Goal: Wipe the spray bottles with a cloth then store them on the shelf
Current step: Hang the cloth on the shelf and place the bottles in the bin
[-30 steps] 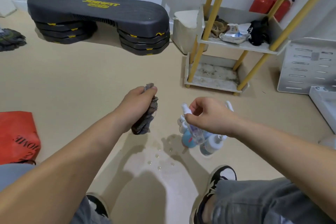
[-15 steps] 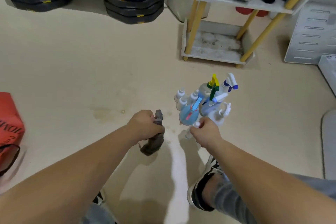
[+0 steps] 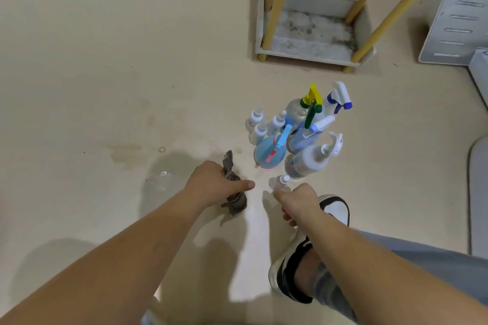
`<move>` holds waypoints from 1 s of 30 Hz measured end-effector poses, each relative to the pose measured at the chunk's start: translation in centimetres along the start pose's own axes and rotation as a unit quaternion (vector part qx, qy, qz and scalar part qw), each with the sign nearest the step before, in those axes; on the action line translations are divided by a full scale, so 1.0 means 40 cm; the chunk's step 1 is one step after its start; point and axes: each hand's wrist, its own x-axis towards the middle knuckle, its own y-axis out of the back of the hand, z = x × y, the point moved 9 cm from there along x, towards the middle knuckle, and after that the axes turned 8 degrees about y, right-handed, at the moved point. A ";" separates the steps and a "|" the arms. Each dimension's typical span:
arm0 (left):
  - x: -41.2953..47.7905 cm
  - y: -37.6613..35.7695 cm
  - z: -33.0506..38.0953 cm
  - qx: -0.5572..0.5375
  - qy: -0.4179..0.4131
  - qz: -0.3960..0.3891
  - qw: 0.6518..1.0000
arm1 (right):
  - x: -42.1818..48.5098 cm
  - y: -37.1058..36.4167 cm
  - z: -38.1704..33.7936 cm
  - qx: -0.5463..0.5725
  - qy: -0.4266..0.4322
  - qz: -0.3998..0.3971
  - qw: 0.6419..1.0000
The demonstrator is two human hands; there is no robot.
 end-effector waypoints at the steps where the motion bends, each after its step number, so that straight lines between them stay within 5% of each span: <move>1: 0.002 -0.002 -0.003 -0.006 0.000 -0.006 1.000 | -0.016 -0.010 0.009 -0.010 -0.021 -0.034 0.999; 4: -0.014 0.009 0.004 0.040 -0.017 0.005 0.999 | -0.081 -0.082 0.005 0.020 -0.049 -0.186 0.981; 6: -0.043 0.031 0.038 0.197 -0.056 0.072 0.976 | -0.111 -0.139 -0.033 0.073 -0.031 -0.250 0.965; 10: -0.078 0.043 0.088 0.325 -0.108 0.150 0.927 | -0.119 -0.178 -0.122 0.116 0.028 -0.224 0.967; 16: -0.050 0.069 0.064 0.173 -0.101 0.095 0.975 | -0.129 -0.131 -0.241 -0.203 0.159 -0.233 0.938; 22: -0.112 0.109 0.155 0.208 -0.229 0.206 0.928 | -0.082 -0.051 -0.270 -0.068 0.193 -0.110 0.973; 26: -0.111 -0.062 0.137 0.174 -0.290 0.026 0.941 | -0.055 0.002 -0.303 -0.074 0.247 0.015 0.966; 30: 0.012 -0.225 0.002 0.308 -0.242 -0.065 0.918 | -0.051 -0.022 -0.350 -0.129 0.296 -0.010 0.946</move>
